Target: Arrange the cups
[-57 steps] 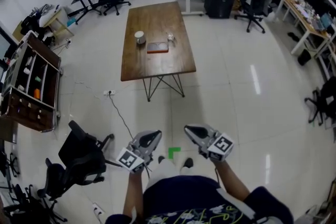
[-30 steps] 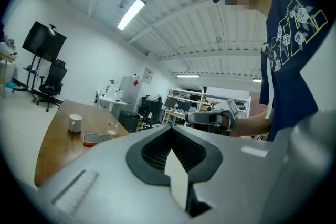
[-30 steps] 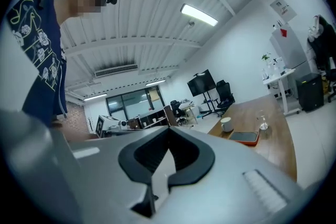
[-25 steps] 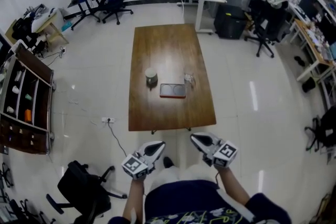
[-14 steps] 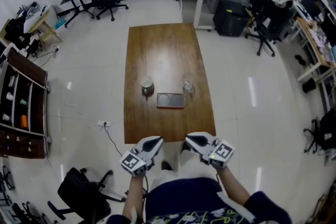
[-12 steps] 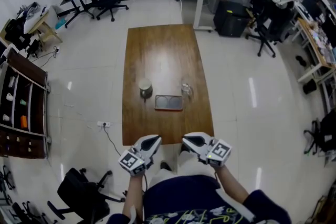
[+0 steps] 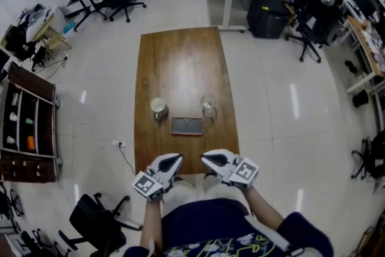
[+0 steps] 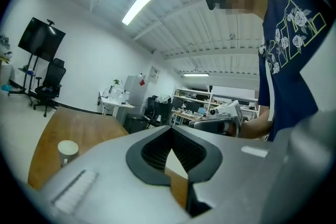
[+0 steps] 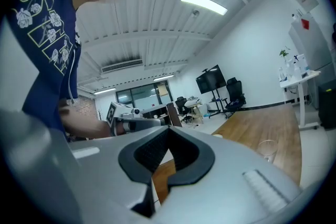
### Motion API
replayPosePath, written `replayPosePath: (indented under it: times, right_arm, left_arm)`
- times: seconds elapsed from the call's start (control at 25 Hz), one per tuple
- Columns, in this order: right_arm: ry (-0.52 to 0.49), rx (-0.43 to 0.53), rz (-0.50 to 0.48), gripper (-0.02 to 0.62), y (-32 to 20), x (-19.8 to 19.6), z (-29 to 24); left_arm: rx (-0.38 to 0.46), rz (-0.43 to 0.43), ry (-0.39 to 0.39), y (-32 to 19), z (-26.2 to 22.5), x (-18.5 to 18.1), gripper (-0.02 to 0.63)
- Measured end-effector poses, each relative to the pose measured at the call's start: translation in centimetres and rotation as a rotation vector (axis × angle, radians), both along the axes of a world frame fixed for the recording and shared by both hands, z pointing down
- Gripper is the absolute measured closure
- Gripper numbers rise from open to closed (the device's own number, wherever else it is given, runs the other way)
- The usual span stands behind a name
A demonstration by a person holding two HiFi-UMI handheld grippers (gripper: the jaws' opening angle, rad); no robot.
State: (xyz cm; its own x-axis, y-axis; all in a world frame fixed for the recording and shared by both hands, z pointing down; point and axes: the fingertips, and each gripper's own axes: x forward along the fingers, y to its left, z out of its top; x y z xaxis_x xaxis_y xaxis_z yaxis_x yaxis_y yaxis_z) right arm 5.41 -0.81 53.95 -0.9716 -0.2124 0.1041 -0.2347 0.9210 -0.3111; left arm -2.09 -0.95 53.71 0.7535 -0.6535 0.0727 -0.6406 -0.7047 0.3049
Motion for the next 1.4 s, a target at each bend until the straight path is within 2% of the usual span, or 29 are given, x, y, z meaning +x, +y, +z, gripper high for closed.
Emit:
replayPosePath:
  times: [0.12, 0.24, 0.56, 0.84, 0.88, 0.92, 0.96, 1.0, 1.2, 1.32, 1.4]
  right_arm:
    - [-0.023, -0.019, 0.027, 0.594, -1.6, -0.3, 0.5]
    - [0.014, -0.024, 0.037, 0.594, -2.9, -1.0, 1.9]
    - [0.057, -0.065, 0.118, 0.594, -4.2, -3.4, 3.5]
    - [0.109, -0.064, 0.136, 0.594, -4.5, -4.9, 3.8]
    - [0.122, -0.063, 0.145, 0.594, -4.5, -4.9, 3.9]
    - [0.139, -0.059, 0.152, 0.594, -4.5, -4.9, 4.1]
    - [0.162, -0.054, 0.155, 0.594, -4.4, -4.9, 4.4]
    - [0.187, -0.048, 0.156, 0.594, -4.3, -4.9, 4.8]
    - [0.225, -0.033, 0.199, 0.594, -4.0, -3.9, 5.3]
    - [0.255, -0.039, 0.221, 0.594, -3.5, -3.5, 5.6]
    - [0.311, -0.051, 0.214, 0.594, -2.6, -2.8, 6.5]
  left_arm:
    - [-0.007, 0.009, -0.021, -0.8, 0.6, -0.8, 0.604]
    - [-0.036, 0.000, -0.035, -1.8, 2.1, -2.5, 0.604]
    - [-0.076, -0.030, -0.018, -5.1, 5.9, -7.8, 0.604]
    - [-0.107, -0.139, -0.052, -10.4, 7.9, -13.3, 0.603]
    - [-0.105, -0.135, -0.055, -11.3, 8.3, -13.7, 0.572]
    - [-0.106, -0.127, -0.050, -12.3, 8.5, -14.0, 0.427]
    - [-0.108, -0.124, -0.049, -13.5, 8.7, -14.3, 0.314]
    - [-0.112, -0.126, -0.070, -14.6, 9.3, -14.6, 0.251]
    - [-0.168, -0.057, -0.392, -20.1, 16.1, -15.1, 0.118]
    - [-0.221, -0.029, -0.524, -23.4, 20.6, -15.3, 0.083]
    - [-0.261, -0.021, -0.608, -25.1, 23.6, -15.5, 0.081]
